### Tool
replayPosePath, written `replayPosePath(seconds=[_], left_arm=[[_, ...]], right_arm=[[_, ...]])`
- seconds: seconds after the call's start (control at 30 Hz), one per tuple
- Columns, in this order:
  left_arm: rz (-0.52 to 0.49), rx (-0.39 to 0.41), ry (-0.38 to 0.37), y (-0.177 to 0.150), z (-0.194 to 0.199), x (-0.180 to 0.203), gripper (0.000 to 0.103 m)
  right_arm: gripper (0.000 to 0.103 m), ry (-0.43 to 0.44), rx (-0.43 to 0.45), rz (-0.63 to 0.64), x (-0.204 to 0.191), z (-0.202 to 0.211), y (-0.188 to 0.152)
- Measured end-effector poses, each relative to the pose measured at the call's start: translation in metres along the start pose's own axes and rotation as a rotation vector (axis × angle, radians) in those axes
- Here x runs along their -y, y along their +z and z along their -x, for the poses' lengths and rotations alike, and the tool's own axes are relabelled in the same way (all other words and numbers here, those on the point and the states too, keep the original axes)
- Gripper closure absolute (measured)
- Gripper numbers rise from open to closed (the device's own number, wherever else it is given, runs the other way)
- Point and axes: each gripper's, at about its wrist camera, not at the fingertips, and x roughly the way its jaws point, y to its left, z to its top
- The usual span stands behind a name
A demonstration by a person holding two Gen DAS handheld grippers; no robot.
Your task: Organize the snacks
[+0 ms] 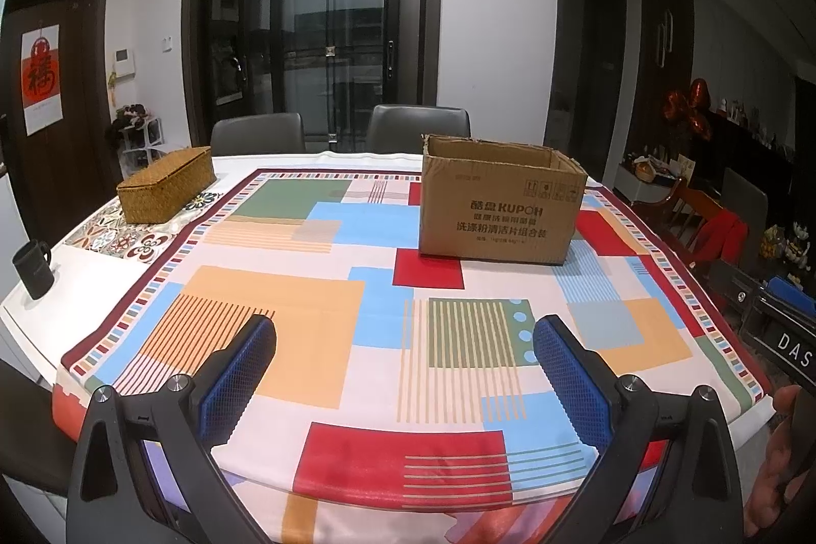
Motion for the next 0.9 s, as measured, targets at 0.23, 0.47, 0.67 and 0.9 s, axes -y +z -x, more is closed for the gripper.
replayPosePath(seconds=[0.23,0.47,0.67,0.9], left_arm=[[0.001,0.001,0.0,-0.0005,0.0005,-0.0008,0.0],[0.002,-0.001,0.0,-0.0005,0.0005,-0.0008,0.0],[0.002,0.0,0.001,-0.0007,0.0005,-0.0009,0.0],[0.003,0.005,0.013,-0.0004,0.002,-0.0015,0.0]], right_arm=[[0.01,0.0,0.0,-0.001,-0.0002,0.0001,0.0006],[0.01,0.0,-0.001,-0.001,-0.0001,0.0004,0.0011],[0.01,-0.001,-0.002,-0.001,-0.0009,0.0005,0.001],[0.01,0.0,-0.004,0.0,-0.0011,0.0005,0.002]])
